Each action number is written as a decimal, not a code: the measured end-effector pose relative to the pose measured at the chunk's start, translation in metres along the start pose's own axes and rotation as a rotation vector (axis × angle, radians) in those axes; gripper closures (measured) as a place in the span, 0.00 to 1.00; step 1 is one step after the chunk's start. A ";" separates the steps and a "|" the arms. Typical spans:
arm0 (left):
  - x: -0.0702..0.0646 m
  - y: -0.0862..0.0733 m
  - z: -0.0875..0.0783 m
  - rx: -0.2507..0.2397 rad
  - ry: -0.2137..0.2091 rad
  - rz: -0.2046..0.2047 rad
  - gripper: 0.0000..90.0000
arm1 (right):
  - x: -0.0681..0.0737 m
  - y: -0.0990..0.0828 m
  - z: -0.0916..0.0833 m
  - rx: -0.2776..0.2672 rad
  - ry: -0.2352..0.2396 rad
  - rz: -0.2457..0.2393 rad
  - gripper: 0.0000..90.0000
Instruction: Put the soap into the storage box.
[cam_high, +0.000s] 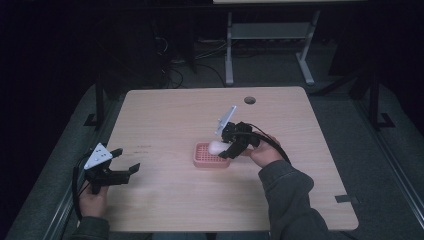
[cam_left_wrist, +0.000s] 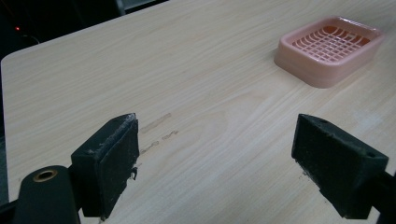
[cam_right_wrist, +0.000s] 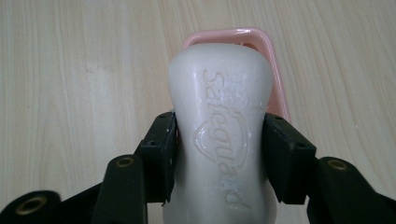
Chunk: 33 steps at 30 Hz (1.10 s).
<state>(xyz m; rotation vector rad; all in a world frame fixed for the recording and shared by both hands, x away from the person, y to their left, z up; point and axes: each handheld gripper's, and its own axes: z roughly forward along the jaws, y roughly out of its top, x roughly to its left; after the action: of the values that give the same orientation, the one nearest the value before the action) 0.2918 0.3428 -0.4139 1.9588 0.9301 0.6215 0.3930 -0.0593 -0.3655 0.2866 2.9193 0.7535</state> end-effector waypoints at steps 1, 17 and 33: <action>0.000 0.000 0.000 0.000 0.000 0.000 0.16 | 0.000 0.000 0.000 0.000 0.000 0.000 0.54; 0.000 0.000 0.000 -0.004 -0.002 -0.005 0.16 | -0.013 0.012 0.024 0.006 0.028 0.017 0.54; 0.001 0.000 0.000 -0.004 -0.003 -0.005 0.16 | -0.021 0.014 0.041 0.011 0.039 0.029 0.53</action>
<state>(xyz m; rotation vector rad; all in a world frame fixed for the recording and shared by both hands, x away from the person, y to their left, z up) 0.2921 0.3434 -0.4139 1.9533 0.9311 0.6166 0.4219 -0.0330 -0.3931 0.3201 2.9628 0.7557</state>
